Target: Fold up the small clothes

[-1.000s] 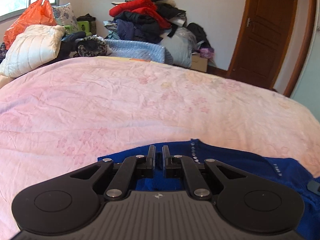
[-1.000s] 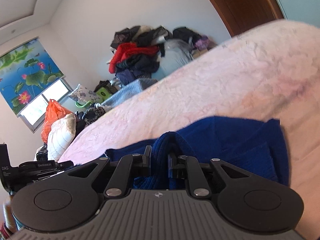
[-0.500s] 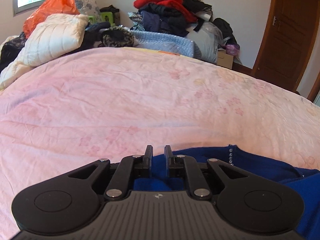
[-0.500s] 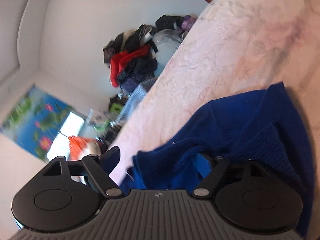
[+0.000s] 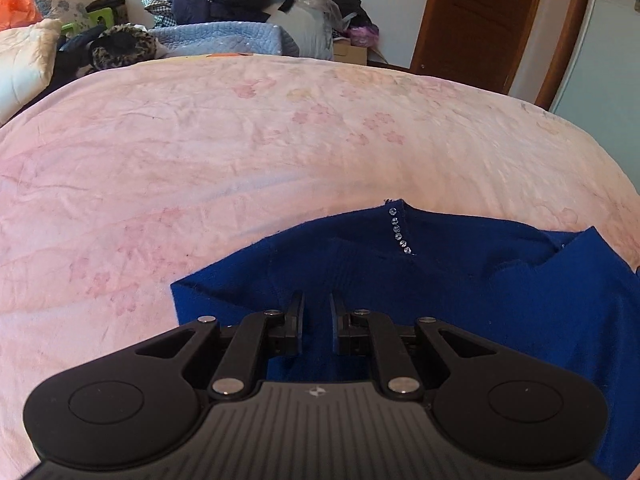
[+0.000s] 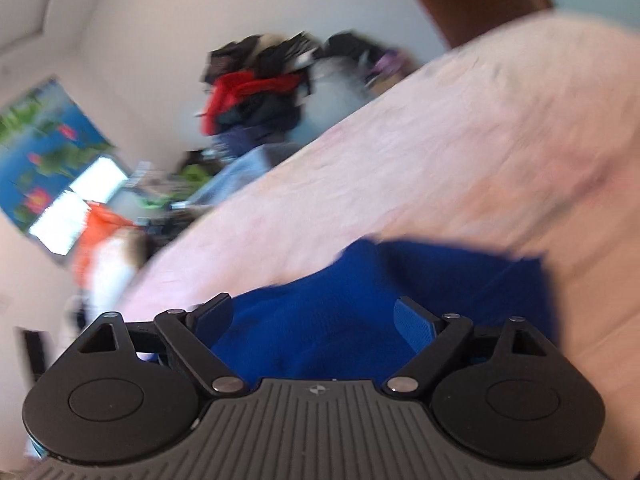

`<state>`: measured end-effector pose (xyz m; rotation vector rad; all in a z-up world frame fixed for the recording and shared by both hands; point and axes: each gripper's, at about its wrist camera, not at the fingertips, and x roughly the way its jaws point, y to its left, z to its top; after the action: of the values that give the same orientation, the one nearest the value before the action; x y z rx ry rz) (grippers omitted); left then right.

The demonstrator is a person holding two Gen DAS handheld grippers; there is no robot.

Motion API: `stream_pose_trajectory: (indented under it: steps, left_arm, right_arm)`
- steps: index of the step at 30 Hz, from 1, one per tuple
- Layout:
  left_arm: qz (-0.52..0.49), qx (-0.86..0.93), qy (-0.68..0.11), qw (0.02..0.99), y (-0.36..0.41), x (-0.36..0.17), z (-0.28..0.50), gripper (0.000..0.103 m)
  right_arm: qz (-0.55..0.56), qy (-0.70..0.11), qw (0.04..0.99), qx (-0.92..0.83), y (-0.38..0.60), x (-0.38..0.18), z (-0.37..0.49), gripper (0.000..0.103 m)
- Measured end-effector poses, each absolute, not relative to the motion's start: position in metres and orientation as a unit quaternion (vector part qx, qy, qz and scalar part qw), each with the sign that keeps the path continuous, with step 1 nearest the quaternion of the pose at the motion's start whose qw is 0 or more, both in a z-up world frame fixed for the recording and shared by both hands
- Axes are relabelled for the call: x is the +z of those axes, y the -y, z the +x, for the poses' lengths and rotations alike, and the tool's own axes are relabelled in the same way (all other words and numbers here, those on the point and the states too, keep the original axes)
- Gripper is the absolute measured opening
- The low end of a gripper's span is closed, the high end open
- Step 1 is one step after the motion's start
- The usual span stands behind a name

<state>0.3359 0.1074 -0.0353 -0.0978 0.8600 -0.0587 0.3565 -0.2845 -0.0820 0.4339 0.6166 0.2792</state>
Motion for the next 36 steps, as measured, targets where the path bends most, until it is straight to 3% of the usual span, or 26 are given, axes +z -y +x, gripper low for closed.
stream_pose_trajectory:
  steps: [6, 8, 9, 12, 15, 17, 20, 24, 25, 31, 36]
  left_arm:
    - [-0.028, -0.058, -0.412, 0.909, -0.103, -0.038, 0.343, 0.012]
    - [-0.029, -0.062, -0.409, 0.910, -0.104, -0.040, 0.342, 0.013]
    - [-0.029, -0.066, -0.406, 0.911, -0.104, -0.039, 0.341, 0.015]
    - [-0.033, -0.088, -0.396, 0.913, -0.106, -0.038, 0.335, 0.031]
    - [-0.049, -0.104, -0.374, 0.920, -0.110, -0.037, 0.332, 0.065]
    - [-0.041, -0.094, -0.366, 0.925, -0.108, -0.038, 0.333, 0.068]
    - [-0.024, -0.091, -0.388, 0.917, -0.099, -0.045, 0.342, 0.065]
    - [-0.015, -0.076, -0.387, 0.919, -0.096, -0.047, 0.342, 0.013]
    - [-0.023, -0.078, -0.386, 0.919, -0.097, -0.044, 0.341, 0.009]
    - [-0.010, -0.046, -0.333, 0.942, -0.097, -0.029, 0.334, 0.008]
    - [0.005, -0.015, -0.364, 0.931, -0.089, -0.045, 0.348, 0.011]
  right_arm:
    - [0.128, -0.338, 0.917, 0.168, 0.263, -0.091, 0.391, 0.080]
    - [0.116, -0.342, 0.919, 0.159, 0.256, -0.094, 0.397, 0.072]
    - [0.116, -0.344, 0.917, 0.163, 0.254, -0.095, 0.399, 0.063]
    - [0.121, -0.350, 0.913, 0.171, 0.251, -0.098, 0.401, 0.018]
    - [0.116, -0.334, 0.919, 0.173, 0.254, -0.097, 0.394, 0.016]
    - [0.118, -0.325, 0.922, 0.173, 0.256, -0.095, 0.391, 0.015]
    - [0.117, -0.315, 0.926, 0.174, 0.259, -0.092, 0.388, 0.015]
    - [0.111, -0.309, 0.930, 0.167, 0.259, -0.092, 0.385, 0.015]
    - [0.107, -0.304, 0.932, 0.163, 0.259, -0.091, 0.384, 0.015]
    - [0.078, -0.258, 0.951, 0.148, 0.254, -0.072, 0.376, 0.007]
    - [0.034, -0.299, 0.946, 0.121, 0.248, -0.089, 0.388, 0.008]
